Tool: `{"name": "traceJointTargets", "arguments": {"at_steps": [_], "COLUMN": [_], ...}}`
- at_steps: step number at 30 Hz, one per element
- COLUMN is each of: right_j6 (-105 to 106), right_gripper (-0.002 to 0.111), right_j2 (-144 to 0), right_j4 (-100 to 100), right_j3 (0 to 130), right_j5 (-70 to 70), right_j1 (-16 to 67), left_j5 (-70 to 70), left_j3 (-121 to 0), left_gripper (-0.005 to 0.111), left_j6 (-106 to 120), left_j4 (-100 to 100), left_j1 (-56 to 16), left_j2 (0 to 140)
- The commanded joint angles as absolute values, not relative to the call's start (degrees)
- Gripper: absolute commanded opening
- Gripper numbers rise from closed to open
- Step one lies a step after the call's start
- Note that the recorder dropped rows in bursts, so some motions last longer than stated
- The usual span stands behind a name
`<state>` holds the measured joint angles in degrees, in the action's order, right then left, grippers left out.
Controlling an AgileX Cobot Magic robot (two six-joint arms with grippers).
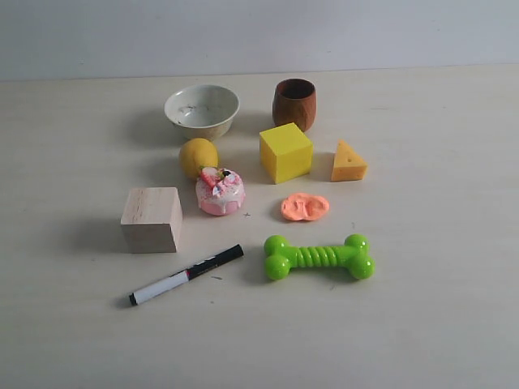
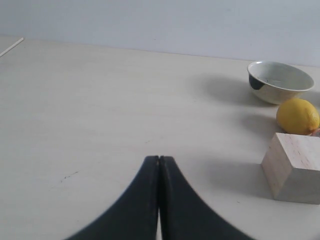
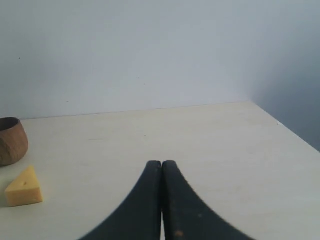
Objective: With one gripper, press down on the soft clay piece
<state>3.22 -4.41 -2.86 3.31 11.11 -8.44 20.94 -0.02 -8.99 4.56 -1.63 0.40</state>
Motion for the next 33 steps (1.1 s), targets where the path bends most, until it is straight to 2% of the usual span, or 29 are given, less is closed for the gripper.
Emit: {"name": "traceJointTargets", "arguments": {"at_steps": [1,33], "right_j6": [3.5,3.0], "right_gripper": [0.000,0.000], "right_j2": [-2.0,-0.3], "right_j4": [-3.1,-3.0], "right_j3": [1.3,0.0], "right_j5": [11.9,17.9], "right_j1": [-8.8,-8.7], "left_j5": [20.5,20.5], "left_j3": [0.0,0.0], "left_gripper": [0.000,0.000], "left_j6": [-9.1,-9.1], "left_j4": [4.1,4.1], "left_j1": [-2.0,-2.0], "left_j2": [0.0,0.0]}}
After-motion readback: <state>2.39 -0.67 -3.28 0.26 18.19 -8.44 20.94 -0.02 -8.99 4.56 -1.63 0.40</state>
